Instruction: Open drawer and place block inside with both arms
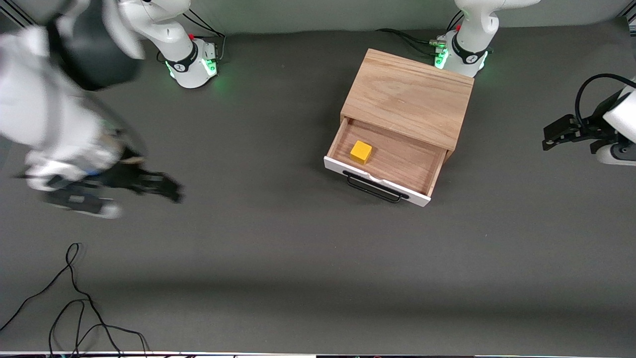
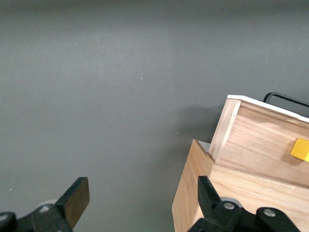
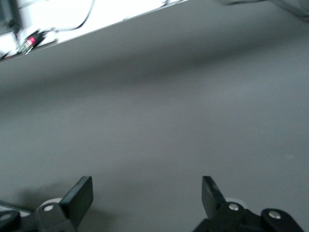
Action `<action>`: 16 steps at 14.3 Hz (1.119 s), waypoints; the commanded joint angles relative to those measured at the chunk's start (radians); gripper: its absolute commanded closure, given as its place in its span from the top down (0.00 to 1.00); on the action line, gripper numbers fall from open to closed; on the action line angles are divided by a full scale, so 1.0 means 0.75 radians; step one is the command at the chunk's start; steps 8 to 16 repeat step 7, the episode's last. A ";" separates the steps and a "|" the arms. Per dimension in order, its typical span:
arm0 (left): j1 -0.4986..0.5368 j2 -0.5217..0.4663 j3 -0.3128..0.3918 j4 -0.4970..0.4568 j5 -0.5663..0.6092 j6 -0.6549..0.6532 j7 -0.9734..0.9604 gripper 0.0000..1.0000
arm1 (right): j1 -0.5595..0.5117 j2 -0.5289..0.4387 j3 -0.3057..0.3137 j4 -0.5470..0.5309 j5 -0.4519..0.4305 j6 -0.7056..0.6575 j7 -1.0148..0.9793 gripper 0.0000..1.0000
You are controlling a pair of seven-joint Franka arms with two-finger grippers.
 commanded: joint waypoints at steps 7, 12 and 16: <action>-0.134 -0.017 0.125 -0.015 0.024 -0.009 0.023 1.00 | -0.217 -0.234 -0.014 -0.221 -0.072 -0.108 -0.381 1.00; -0.134 -0.017 0.125 -0.015 0.024 -0.009 0.023 1.00 | -0.217 -0.234 -0.014 -0.221 -0.072 -0.108 -0.381 1.00; -0.134 -0.017 0.125 -0.015 0.024 -0.009 0.023 1.00 | -0.217 -0.234 -0.014 -0.221 -0.072 -0.108 -0.381 1.00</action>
